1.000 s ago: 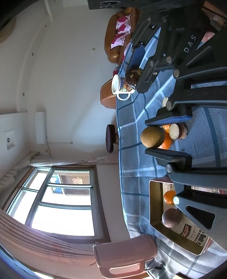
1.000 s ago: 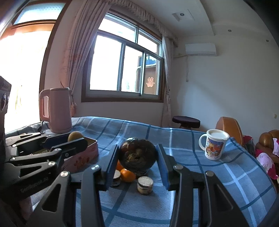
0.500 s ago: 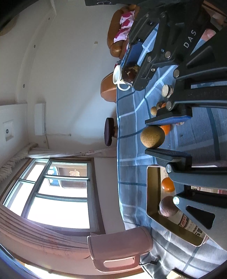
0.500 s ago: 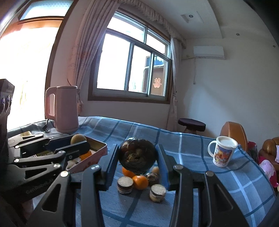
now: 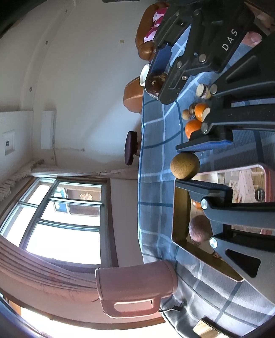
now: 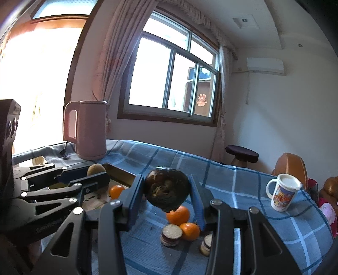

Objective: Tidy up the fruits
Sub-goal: 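Move the right tool's mangosteen over the tin while the left tool brings the tan fruit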

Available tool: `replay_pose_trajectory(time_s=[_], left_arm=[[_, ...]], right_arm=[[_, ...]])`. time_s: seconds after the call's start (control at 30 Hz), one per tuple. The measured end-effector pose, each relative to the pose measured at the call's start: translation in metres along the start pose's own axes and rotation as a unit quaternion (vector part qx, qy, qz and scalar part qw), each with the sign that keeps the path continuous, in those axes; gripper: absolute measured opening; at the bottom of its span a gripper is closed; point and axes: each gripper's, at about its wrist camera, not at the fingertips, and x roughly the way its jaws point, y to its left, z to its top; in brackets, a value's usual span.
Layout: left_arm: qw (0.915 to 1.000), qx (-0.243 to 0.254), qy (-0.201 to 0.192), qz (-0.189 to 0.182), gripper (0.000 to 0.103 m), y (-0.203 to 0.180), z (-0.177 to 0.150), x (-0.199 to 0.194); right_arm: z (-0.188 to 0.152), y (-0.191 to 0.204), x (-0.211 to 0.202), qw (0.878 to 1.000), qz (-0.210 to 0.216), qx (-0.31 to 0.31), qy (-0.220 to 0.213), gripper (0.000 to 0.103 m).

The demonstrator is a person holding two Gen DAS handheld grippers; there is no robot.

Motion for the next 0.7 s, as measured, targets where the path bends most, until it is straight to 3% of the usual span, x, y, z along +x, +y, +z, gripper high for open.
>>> replay_pose_trajectory(time_s=[0.7], left_arm=[[0.9979,-0.035,0.025,0.049,0.027,0.055,0.0,0.004]], right_arm=[[0.017,0.041,0.034,0.999,0.036,-0.034,0.014,0.046]])
